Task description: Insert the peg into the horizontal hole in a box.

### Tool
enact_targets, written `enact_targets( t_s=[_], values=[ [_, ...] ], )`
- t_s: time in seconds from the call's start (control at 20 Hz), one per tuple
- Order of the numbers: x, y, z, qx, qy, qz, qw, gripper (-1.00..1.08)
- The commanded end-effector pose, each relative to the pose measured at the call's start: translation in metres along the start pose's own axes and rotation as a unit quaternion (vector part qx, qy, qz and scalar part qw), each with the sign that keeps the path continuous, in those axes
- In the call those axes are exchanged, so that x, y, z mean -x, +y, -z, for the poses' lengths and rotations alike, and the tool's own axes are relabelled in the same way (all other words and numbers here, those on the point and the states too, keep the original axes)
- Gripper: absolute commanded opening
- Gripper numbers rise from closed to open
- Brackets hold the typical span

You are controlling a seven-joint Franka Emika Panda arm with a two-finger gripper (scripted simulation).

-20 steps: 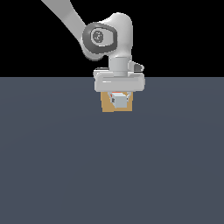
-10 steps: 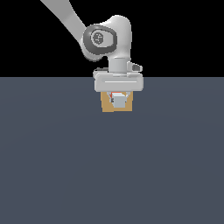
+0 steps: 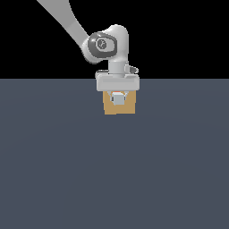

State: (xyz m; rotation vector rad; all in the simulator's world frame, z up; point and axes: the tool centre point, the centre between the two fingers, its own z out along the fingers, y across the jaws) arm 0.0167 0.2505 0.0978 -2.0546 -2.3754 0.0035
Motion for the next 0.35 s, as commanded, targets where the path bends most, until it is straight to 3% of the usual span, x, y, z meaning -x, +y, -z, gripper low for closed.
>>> enact_targets(
  t_s=[0.0, 0.3],
  values=[
    [-0.0108, 0.0018, 0.0024, 0.003, 0.001, 0.0, 1.0, -1.0],
    [-0.0086, 0.0032, 0.0025, 0.003, 0.001, 0.0, 1.0, -1.0]
  ],
)
